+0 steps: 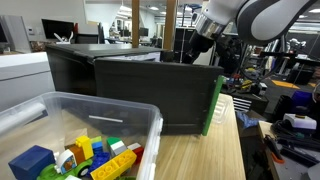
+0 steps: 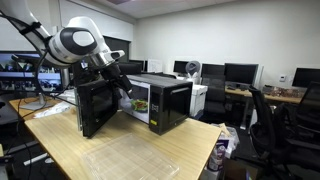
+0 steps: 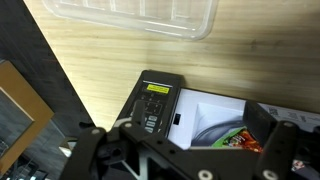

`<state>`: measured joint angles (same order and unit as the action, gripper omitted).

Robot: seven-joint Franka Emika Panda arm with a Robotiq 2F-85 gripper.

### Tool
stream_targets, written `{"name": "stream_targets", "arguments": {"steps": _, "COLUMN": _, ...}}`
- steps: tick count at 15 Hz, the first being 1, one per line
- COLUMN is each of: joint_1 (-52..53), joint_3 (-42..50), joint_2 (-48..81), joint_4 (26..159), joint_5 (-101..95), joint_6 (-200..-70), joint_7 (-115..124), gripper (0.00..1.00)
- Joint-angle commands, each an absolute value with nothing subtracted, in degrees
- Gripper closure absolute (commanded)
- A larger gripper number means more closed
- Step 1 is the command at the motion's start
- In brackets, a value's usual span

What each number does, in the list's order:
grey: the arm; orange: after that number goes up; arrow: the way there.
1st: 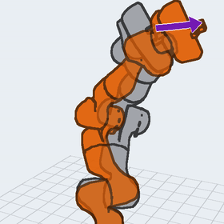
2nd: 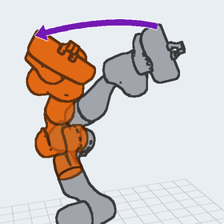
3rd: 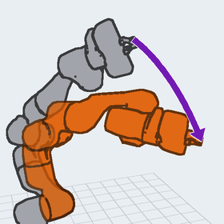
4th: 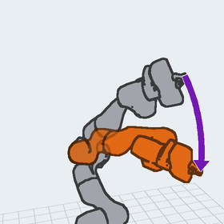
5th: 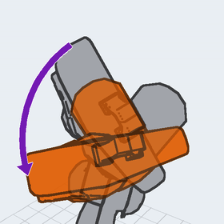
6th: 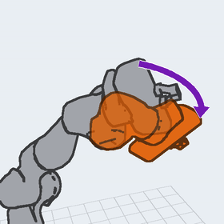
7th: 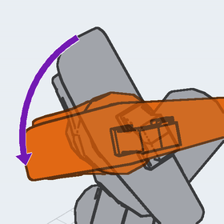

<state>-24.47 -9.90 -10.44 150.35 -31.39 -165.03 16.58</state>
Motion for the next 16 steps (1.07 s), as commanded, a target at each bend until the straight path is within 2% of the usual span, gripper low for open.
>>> {"name": "stream_targets", "arguments": {"steps": 1, "joint_1": -25.6, "joint_3": -10.7, "joint_2": -8.5, "joint_4": 149.7, "joint_5": -34.5, "joint_6": -166.2, "joint_7": 18.4, "gripper": 0.0}}
{"name": "stream_targets", "arguments": {"steps": 16, "joint_1": -24.4, "joint_3": -10.3, "joint_2": -8.7, "joint_4": 150.1, "joint_5": -35.0, "joint_6": -166.5, "joint_7": 18.0, "gripper": 0.0}}
